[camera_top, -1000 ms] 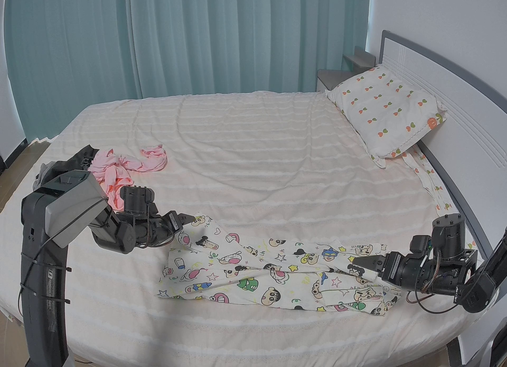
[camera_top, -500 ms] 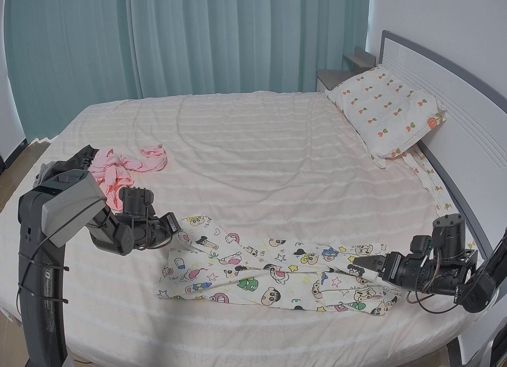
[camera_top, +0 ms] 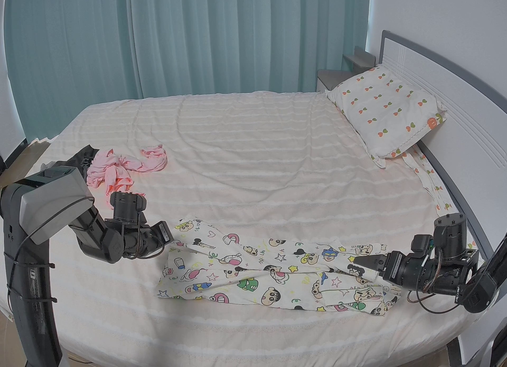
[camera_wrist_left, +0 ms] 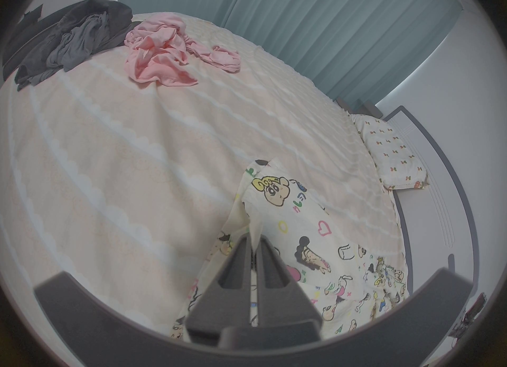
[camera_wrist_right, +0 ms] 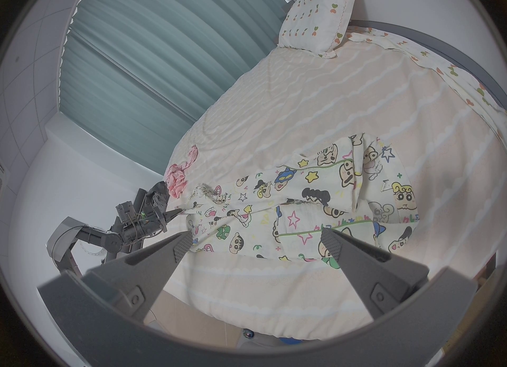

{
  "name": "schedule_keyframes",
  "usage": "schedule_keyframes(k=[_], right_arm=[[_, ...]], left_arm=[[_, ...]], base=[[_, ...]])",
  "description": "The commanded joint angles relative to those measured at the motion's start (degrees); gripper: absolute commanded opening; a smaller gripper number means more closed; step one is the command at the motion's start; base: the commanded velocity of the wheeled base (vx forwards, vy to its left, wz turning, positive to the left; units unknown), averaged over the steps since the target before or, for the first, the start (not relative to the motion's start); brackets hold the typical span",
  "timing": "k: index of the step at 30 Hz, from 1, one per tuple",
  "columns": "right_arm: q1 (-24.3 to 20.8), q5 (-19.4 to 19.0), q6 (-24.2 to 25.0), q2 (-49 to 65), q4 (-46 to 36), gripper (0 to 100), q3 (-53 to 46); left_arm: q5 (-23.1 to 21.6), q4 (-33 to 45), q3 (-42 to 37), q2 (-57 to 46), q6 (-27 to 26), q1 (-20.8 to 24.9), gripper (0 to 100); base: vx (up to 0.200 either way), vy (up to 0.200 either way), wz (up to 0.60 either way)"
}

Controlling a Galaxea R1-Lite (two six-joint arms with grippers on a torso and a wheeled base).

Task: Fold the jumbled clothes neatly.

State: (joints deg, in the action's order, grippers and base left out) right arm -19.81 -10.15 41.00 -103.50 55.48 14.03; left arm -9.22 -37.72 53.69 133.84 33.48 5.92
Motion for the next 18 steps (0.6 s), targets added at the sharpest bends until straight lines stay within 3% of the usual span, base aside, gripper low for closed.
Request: schedule_keyframes(k=[1,13,14,18], right_arm=[[-0.1,0.0,0.0,0.1,0.0,100,0.0],[-0.2,0.0,0.0,0.1,0.0,100,-0.1],[-0.2,0.0,0.0,0.1,0.1,100,-0.2],[-0.1,0.0,0.1,1.5,0.1,100,-0.8]], left_arm=[[0.1,-0.1,-3.3,-0.5,-0.7,0.1,0],[0.9,0.0,-5.7,0.1,-0.8,0.1,0],[0.9,0.1,-5.8,0.1,-0.7,0.1,100],[1.0,0.1,-5.9,-0.1,-0.8,0.1,100]], base=[[0.0,0.0,0.0],[0.0,0.0,0.0],[0.0,0.0,0.0],[0.0,0.0,0.0]])
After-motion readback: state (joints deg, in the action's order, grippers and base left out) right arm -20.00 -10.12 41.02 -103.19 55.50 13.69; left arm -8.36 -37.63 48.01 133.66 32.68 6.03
